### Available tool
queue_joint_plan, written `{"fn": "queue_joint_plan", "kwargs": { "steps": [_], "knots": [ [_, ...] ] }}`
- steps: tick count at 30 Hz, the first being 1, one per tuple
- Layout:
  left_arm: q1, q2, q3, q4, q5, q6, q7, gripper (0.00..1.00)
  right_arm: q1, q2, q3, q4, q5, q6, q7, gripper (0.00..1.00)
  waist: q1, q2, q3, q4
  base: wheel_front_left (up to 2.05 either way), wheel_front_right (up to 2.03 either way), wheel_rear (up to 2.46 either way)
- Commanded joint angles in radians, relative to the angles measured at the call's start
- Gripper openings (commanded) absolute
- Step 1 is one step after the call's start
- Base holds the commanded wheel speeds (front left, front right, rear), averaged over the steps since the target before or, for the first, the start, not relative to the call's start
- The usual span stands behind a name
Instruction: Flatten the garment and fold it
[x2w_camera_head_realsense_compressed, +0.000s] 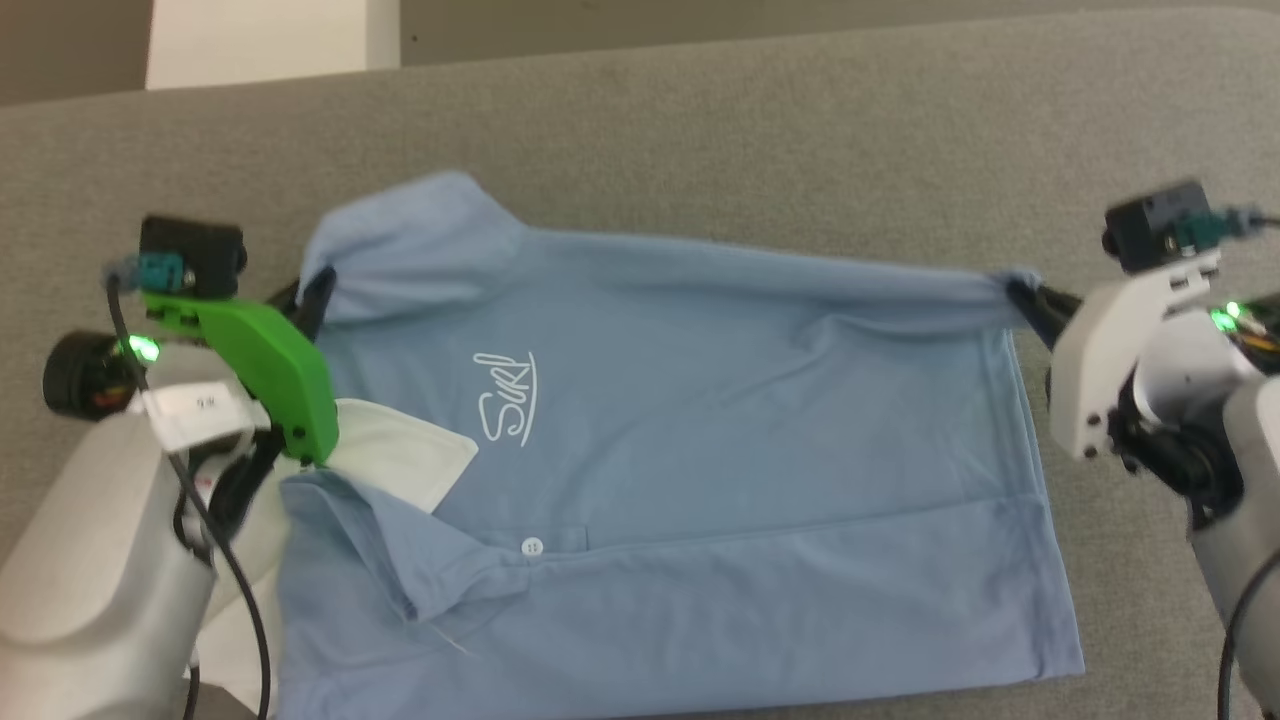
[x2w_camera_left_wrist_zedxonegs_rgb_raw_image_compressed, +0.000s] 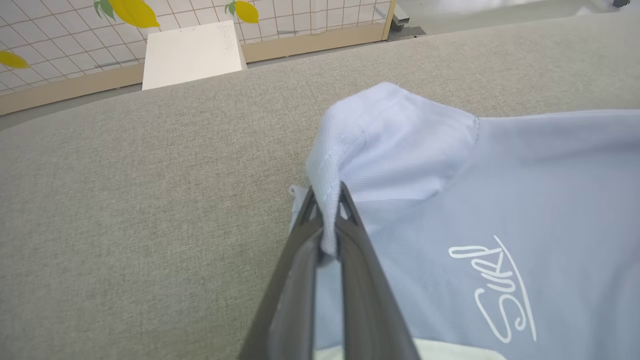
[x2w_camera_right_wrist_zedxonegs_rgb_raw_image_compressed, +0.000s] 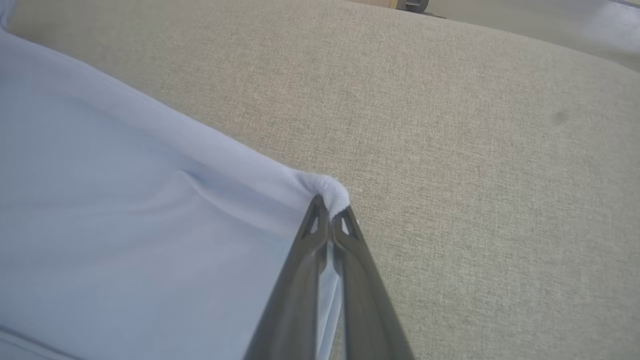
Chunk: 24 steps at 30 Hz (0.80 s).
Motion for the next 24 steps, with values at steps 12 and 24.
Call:
{"fn": "queue_joint_plan", "kwargs": {
  "steps": [12, 24],
  "knots": [
    [0.369, 0.069, 0.052, -0.194, -0.104, 0.060, 0.007, 0.00, 0.327, 0.018, -0.112, -0.201, -0.006, -0.002, 0.108, 0.00, 0.0000, 0.0000, -0.098, 0.040, 0.00, 0.00, 0.00],
    [0.579, 0.050, 0.010, -0.251, -0.173, 0.077, 0.054, 0.00, 0.433, 0.015, -0.084, -0.207, -0.070, -0.002, 0.173, 0.00, 0.0000, 0.0000, -0.094, 0.073, 0.00, 0.00, 0.00]
  ]
}}
